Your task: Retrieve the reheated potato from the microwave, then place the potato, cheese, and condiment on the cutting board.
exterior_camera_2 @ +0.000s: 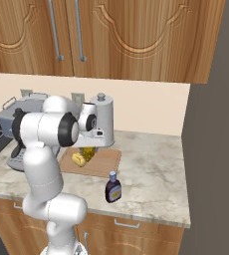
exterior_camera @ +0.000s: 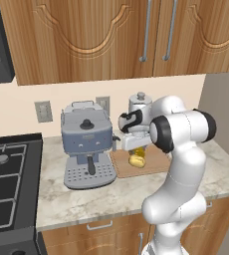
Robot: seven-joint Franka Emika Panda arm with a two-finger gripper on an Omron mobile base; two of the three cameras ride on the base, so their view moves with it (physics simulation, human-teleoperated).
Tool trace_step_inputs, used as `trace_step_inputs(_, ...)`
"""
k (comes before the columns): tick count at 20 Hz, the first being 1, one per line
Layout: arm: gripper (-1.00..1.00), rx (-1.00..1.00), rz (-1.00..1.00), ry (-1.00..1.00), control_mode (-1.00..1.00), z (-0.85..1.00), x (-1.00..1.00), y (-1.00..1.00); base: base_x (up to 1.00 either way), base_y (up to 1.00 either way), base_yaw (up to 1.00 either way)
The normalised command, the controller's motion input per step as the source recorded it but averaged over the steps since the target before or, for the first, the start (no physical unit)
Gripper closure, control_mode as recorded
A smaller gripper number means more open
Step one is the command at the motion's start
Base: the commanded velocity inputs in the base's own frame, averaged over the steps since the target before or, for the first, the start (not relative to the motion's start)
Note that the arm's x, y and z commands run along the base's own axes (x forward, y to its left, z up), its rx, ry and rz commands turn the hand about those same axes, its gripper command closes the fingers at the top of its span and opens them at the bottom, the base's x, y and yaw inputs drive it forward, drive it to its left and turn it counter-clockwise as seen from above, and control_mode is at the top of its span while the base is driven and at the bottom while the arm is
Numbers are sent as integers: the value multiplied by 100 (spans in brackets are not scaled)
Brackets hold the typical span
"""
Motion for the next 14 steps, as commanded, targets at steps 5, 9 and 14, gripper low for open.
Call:
trace_step_inputs(5,-100,-1,-5,2,-100,-11,-7,-1,0,0,0)
trace_step_inputs(9,-100,-1,-7,0,-100,8,0,0,0,0,0)
trace_step_inputs(14,-100,-1,-7,0,-100,20,-2,-7,0,0,0)
